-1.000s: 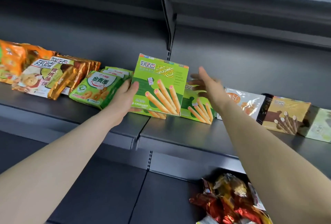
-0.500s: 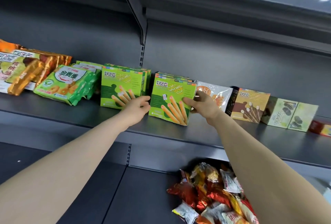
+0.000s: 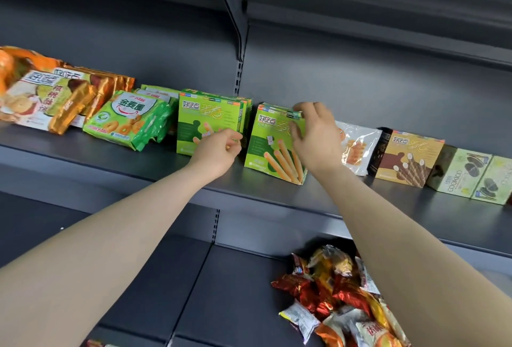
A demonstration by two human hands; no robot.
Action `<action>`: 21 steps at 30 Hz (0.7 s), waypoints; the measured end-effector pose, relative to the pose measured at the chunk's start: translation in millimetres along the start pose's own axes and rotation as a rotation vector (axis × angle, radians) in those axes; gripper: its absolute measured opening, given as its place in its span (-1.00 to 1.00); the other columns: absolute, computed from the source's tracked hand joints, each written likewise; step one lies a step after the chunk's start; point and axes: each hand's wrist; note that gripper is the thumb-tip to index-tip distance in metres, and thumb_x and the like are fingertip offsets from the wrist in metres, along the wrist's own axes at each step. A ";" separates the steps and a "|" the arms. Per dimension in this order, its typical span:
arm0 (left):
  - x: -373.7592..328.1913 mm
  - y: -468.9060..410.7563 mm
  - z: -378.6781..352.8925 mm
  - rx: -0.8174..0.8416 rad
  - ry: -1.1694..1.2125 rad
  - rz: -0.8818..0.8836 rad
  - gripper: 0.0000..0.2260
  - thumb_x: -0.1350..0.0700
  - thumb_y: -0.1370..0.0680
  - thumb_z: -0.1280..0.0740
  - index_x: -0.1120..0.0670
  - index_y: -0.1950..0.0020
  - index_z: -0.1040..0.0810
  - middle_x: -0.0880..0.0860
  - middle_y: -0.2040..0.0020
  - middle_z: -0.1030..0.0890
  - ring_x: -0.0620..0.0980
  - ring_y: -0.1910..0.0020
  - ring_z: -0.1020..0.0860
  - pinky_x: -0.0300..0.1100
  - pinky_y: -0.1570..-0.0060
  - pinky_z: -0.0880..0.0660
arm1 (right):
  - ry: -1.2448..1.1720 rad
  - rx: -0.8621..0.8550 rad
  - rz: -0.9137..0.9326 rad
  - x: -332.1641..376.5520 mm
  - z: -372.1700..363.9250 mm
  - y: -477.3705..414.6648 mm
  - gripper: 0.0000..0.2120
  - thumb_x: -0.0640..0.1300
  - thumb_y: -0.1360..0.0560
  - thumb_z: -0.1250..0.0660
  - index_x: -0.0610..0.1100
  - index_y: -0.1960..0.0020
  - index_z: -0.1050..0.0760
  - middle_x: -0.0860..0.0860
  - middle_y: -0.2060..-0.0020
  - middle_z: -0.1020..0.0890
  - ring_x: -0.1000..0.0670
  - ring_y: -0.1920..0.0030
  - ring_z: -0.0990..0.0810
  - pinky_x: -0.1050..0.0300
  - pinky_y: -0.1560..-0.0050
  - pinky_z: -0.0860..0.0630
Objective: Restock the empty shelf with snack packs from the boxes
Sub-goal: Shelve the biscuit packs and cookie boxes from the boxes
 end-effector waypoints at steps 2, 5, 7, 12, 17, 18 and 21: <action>0.5 7.0 10.0 -0.054 -0.045 -0.039 -0.75 0.11 -0.63 -0.27 0.03 -0.30 -0.54 -0.01 -0.13 -0.65 0.02 -0.13 -0.58 -0.03 -0.18 -0.49 | 0.018 0.014 0.092 20.4 -9.5 6.1 -0.77 -0.15 -0.51 -0.34 -0.19 -0.14 -0.55 -0.14 0.01 -0.59 -0.22 -0.02 -0.55 -0.05 0.03 -0.50; 10.5 20.3 29.9 -0.130 -0.149 -0.094 -0.79 0.11 -0.60 -0.30 0.01 -0.23 -0.56 -0.01 -0.08 -0.65 0.02 -0.07 -0.58 -0.04 -0.08 -0.51 | 0.017 0.028 0.174 51.6 -26.5 18.7 -0.82 -0.17 -0.48 -0.37 -0.20 -0.07 -0.58 -0.14 0.11 -0.61 -0.22 0.07 -0.57 -0.03 0.16 -0.53; 23.6 30.4 46.3 -0.158 -0.231 -0.120 -0.82 0.09 -0.60 -0.32 0.00 -0.19 -0.56 -0.02 -0.06 -0.63 0.03 -0.04 -0.58 -0.04 -0.02 -0.50 | 0.007 0.056 0.211 73.6 -37.5 27.3 -0.83 -0.18 -0.48 -0.38 -0.19 -0.05 -0.59 -0.13 0.13 -0.61 -0.22 0.08 -0.57 -0.02 0.21 -0.52; 65.9 64.4 95.9 -0.170 -0.352 -0.124 -0.81 0.08 -0.60 -0.32 -0.01 -0.20 -0.54 -0.03 -0.02 -0.60 0.03 -0.02 -0.55 -0.08 0.05 -0.43 | -0.003 0.101 0.246 137.0 -67.2 49.8 -0.82 -0.22 -0.43 -0.42 -0.17 -0.03 -0.60 -0.11 0.14 -0.61 -0.21 0.12 -0.56 -0.03 0.19 -0.55; 125.5 113.3 158.0 -0.166 -0.420 -0.073 -0.80 0.08 -0.59 -0.32 0.01 -0.21 -0.54 -0.03 -0.02 -0.59 0.05 -0.04 -0.55 -0.05 0.06 -0.45 | -0.096 0.138 0.271 222.5 -100.3 74.6 -0.80 -0.24 -0.44 -0.38 -0.17 -0.06 -0.58 -0.12 0.12 -0.60 -0.22 0.07 -0.55 -0.04 0.11 -0.52; 139.2 124.7 171.3 -0.158 -0.429 -0.053 -0.80 0.08 -0.60 -0.32 0.00 -0.21 -0.54 -0.03 -0.02 -0.58 0.06 -0.03 -0.56 -0.04 0.06 -0.47 | -0.119 0.146 0.263 241.7 -108.2 80.7 -0.80 -0.24 -0.45 -0.38 -0.17 -0.07 -0.58 -0.12 0.13 -0.60 -0.21 0.08 -0.54 -0.01 0.20 -0.51; 187.3 162.5 211.5 -0.139 -0.475 0.009 -0.80 0.07 -0.61 -0.30 -0.01 -0.23 -0.54 -0.03 -0.05 -0.57 0.04 -0.02 -0.55 -0.07 0.07 -0.46 | -0.188 0.164 0.244 303.2 -136.7 107.8 -0.82 -0.24 -0.47 -0.36 -0.16 -0.07 -0.59 -0.09 0.13 -0.60 -0.19 0.11 -0.53 0.04 0.29 -0.48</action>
Point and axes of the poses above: each hand's wrist, its own y-axis away from the middle knuckle, its own z-axis out of the back of the hand, x = y × z
